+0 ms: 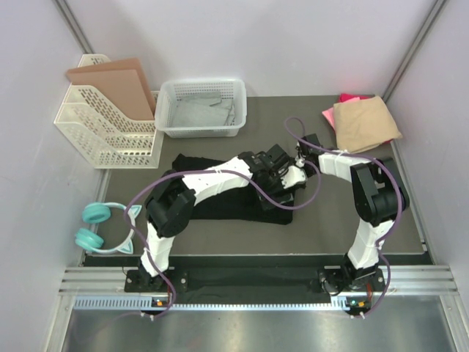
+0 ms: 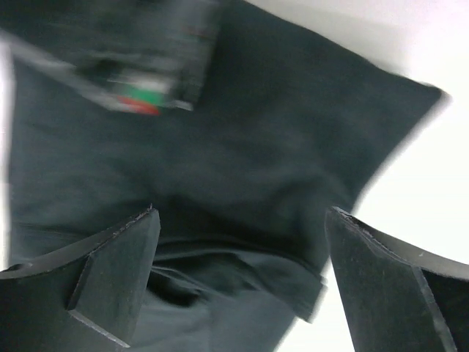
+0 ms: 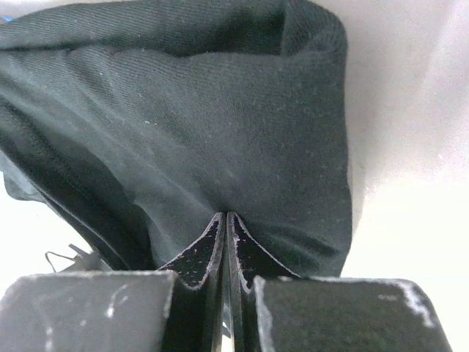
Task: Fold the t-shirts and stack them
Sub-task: Fold the folded rectangular tshirt in 1/3 of the way
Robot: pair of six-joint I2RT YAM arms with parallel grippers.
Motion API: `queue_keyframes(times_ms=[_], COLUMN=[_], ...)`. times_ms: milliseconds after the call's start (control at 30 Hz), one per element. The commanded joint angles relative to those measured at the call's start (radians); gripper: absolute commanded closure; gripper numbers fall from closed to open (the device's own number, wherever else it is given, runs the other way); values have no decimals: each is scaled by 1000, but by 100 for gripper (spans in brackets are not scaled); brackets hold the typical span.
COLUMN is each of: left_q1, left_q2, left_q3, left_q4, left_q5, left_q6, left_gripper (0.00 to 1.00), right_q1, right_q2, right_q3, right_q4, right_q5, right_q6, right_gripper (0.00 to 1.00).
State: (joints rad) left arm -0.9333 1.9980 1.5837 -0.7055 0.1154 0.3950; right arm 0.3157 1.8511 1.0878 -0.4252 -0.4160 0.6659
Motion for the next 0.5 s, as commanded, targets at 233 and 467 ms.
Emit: queue_keyframes(times_ms=[233,467], left_q1=[68,73], left_q2=[65,-19], left_q3=[15,-155], left_q4=[72,70], left_q5=[-204,-310], left_q6=[47,123], left_gripper=[1,1], right_q1=[-4,-4], right_q2=[22,39], right_q3=[-80,-69], right_q4=[78,80], right_q5=[3,6], right_q6=[-17,-17], right_gripper=[100,100])
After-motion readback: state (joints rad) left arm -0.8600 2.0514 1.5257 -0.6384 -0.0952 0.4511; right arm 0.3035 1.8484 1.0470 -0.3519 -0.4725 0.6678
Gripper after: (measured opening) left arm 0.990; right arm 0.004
